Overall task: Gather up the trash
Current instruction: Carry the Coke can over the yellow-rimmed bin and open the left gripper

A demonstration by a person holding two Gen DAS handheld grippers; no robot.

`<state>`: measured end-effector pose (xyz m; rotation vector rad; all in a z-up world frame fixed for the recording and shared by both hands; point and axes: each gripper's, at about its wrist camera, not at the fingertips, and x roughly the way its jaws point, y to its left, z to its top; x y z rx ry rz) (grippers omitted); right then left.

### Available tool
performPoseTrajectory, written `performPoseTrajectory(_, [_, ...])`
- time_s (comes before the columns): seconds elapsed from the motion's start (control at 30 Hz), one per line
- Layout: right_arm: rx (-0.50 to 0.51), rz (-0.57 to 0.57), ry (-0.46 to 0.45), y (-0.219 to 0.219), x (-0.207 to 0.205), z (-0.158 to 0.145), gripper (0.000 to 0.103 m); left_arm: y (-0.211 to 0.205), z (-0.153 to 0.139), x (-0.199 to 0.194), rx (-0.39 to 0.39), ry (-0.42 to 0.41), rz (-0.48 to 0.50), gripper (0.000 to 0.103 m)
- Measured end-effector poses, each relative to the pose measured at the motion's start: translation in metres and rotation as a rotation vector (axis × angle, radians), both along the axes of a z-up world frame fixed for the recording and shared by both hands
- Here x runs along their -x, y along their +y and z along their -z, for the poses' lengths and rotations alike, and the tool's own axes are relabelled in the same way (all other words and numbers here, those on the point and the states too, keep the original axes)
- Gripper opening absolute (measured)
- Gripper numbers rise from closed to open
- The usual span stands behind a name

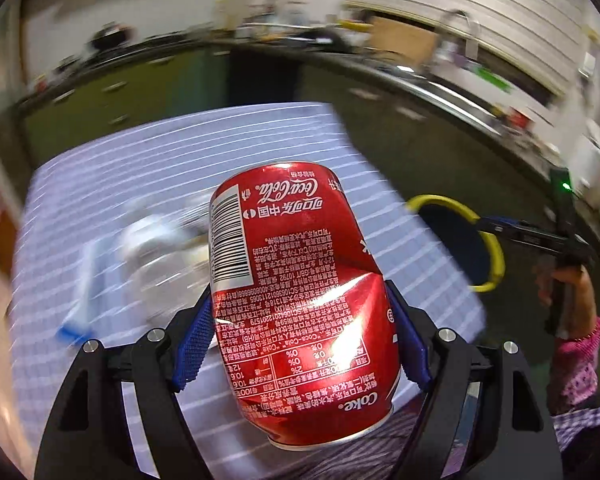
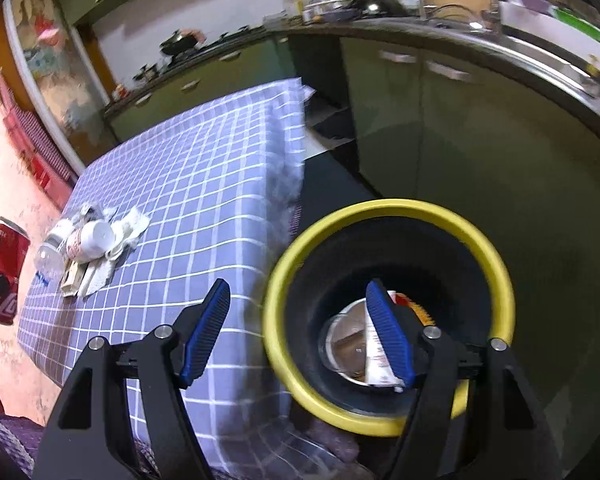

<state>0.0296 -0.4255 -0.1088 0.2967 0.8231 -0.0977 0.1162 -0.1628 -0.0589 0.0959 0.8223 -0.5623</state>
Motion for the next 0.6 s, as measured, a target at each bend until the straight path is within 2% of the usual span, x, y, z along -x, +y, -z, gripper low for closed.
performPoseTrajectory(0.2, [0.005,0.126,-0.038,-0.040,0.045,-0.010,0.068,-0.116,0.005,-0.011,0.011,0.032,0.262,0.078])
performPoseTrajectory(0.27, [-0.003,0.167,-0.045,-0.054,0.059,-0.010,0.068,-0.148,0.008,-0.012,0.005,0.035,0.319,0.078])
performPoseTrajectory(0.47, [-0.050,0.258,-0.032,-0.092,0.089,0.006,0.068,-0.249,0.027,-0.020,-0.025,0.070,0.434,0.078])
performPoseTrajectory(0.6, [-0.078,0.280,-0.025,-0.108,0.097,0.014,0.070,-0.294,0.044,-0.033,-0.028,0.111,0.479,0.078])
